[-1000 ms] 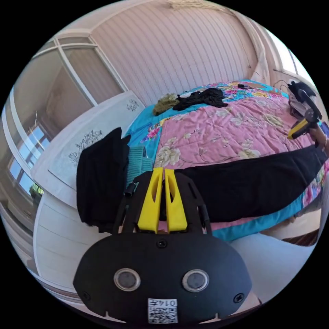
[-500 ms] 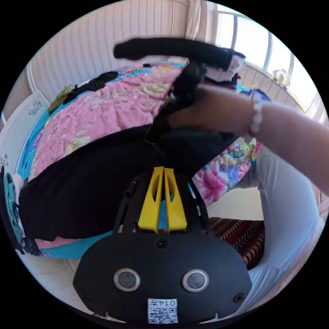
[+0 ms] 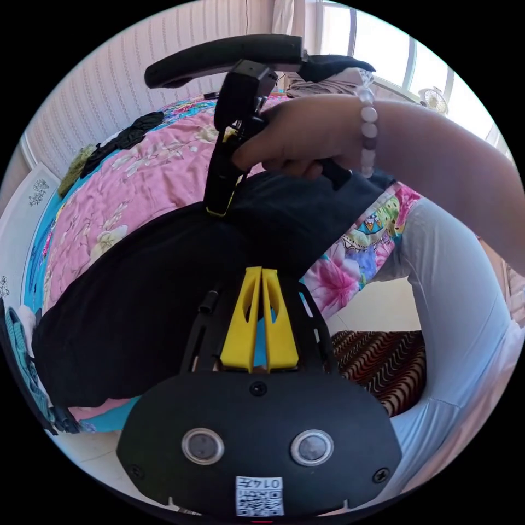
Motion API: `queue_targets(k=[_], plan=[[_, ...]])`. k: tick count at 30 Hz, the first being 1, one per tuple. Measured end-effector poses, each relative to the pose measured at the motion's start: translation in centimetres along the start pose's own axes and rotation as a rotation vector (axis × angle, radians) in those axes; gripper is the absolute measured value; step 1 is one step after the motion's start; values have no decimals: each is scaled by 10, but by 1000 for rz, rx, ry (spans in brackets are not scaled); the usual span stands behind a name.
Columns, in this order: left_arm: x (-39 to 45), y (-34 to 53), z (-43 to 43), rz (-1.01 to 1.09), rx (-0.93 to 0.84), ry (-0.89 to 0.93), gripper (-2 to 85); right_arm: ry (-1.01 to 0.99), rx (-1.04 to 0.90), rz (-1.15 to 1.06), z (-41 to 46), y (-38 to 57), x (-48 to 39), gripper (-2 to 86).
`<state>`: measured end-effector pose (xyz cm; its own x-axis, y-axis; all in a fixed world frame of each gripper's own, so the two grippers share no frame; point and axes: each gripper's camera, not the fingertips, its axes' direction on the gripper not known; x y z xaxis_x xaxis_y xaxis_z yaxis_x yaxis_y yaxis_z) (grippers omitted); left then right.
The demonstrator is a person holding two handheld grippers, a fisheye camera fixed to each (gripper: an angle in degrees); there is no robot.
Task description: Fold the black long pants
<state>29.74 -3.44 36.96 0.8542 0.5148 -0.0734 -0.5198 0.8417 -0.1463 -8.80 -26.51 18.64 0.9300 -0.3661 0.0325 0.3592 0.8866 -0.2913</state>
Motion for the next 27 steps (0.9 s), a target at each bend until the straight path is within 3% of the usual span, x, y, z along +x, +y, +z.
queue_targets(k=[5, 8, 10, 12, 16, 21, 24, 27], plan=[[7, -14, -9, 3, 42, 29, -10, -190, 352, 148, -66, 100, 67, -4], [17, -37, -8, 28, 71, 59, -10, -201, 552, 467, -104, 204, 131, -1], [25, -57, -5, 37, 96, 95, -10, -127, 730, 845, -119, 300, 182, 6], [35, -82, 0, 63, 126, 140, -10, -78, 844, 1026, -124, 360, 211, 18], [73, -149, 20, 192, 114, 263, -8, 51, 776, 1207, -151, 448, 267, 110], [143, -234, 61, 355, 82, 323, 26, 103, 674, 1241, -166, 490, 298, 132], [176, -269, 87, 410, 22, 333, 57, -21, 568, 1241, -163, 503, 328, 137], [221, -313, 118, 512, -45, 355, 66, -105, 588, 1282, -165, 530, 347, 133]])
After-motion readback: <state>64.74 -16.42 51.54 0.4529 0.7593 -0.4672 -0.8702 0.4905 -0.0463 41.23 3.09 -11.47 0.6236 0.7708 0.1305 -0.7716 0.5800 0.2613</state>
